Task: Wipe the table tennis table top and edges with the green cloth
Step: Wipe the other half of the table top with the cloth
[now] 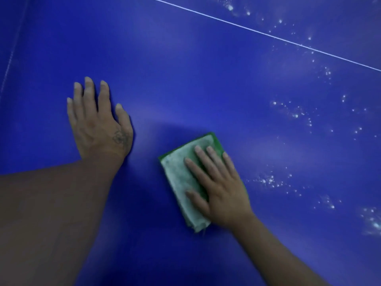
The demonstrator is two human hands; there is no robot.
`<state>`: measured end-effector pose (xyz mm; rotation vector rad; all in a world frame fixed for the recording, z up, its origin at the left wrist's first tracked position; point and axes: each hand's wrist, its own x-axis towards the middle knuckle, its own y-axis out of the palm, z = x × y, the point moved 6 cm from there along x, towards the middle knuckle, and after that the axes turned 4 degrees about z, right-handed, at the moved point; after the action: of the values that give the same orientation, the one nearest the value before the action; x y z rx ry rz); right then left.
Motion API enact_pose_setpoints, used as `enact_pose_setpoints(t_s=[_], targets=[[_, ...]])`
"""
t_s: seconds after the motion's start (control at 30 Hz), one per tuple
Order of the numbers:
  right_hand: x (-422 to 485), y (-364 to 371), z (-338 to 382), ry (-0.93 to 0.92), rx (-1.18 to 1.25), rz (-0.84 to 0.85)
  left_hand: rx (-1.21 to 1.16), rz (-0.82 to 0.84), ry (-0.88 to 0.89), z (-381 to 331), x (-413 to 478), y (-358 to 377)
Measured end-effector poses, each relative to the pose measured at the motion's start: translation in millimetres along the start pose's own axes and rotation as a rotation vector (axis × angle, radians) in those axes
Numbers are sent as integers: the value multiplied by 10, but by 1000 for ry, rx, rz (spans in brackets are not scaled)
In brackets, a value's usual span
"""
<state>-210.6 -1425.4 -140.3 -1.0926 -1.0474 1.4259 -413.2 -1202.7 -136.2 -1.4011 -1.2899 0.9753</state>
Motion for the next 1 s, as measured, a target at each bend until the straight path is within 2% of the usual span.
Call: enact_pose_setpoints(t_s=[0.07,0.2,0.33,0.43,0.57,0.63,0.73,0.8,0.9,1.0], targets=[[77,-113,-397,64,-13,-23,-2,-2,4,9,-7,13],[405,-305,-1094,427,-60,-92,0,-28,17,11,-18,-2],[526,-214,-702,657,-61,-103,0,-12,20,5,-37,2],[322,-43,98,598,-75,-128,-19,29,14,32,-13,-1],[-310,314,1123,276,-1,-71,-66,69,36,75,-31,-12],[-712,380,1242,96,8,-5,-71,76,56,80,-36,-3],[-1050,280,795,-82,-42,81,-37,75,57,80,-21,40],[-1050,144,253,-41,-68,104,-15,70,49,51,-19,56],[-793,-81,-465,214,-44,48,-3,63,42,33,-33,28],[-560,-128,-607,403,-7,7,-12,72,41,22,-64,-3]])
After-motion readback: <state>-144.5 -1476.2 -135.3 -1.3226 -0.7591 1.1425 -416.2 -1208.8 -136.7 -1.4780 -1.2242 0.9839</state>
